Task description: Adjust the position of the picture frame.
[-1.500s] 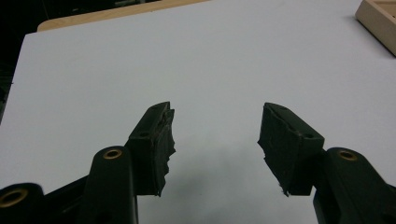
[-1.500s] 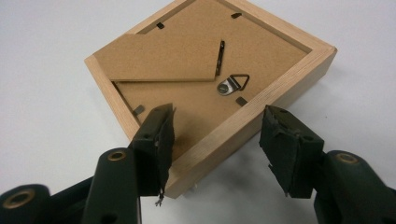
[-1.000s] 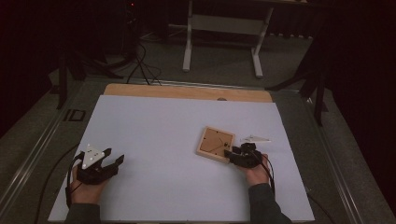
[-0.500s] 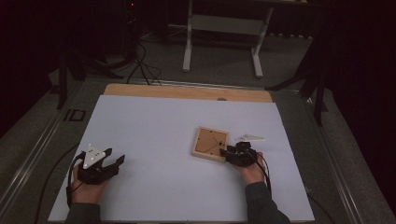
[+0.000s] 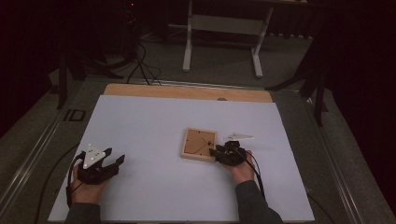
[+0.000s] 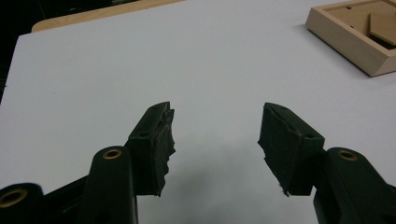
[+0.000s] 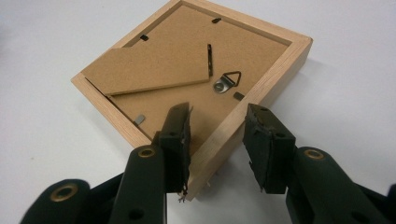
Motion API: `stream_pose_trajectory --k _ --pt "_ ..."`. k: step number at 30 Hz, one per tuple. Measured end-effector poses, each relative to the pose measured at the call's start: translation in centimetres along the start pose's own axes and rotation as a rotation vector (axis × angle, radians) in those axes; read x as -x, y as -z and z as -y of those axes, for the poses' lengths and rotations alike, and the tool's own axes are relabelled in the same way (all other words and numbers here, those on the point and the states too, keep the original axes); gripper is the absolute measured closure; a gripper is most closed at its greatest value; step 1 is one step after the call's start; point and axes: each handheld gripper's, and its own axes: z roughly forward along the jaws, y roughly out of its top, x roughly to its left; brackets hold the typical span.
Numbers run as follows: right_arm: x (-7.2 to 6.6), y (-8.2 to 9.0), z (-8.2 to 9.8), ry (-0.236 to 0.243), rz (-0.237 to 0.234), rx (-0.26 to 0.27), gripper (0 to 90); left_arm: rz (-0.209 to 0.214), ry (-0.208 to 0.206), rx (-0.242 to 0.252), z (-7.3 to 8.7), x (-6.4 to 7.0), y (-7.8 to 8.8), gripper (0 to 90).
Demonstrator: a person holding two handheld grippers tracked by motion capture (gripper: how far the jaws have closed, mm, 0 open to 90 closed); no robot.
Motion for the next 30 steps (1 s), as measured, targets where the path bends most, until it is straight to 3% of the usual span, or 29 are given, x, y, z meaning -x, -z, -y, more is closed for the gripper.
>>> stream_pose_trajectory --k 20,30 --pt "-1.5 -1.1 -0.5 0.025 -0.023 -0.002 61.1 0.001 -0.001 -0.001 0.0 0.1 0.0 44.1" --pt "-1.5 -1.6 -0.8 0.04 -0.047 0.007 64.1 0.002 -0.002 -0.001 0.0 0.1 0.0 44.0"
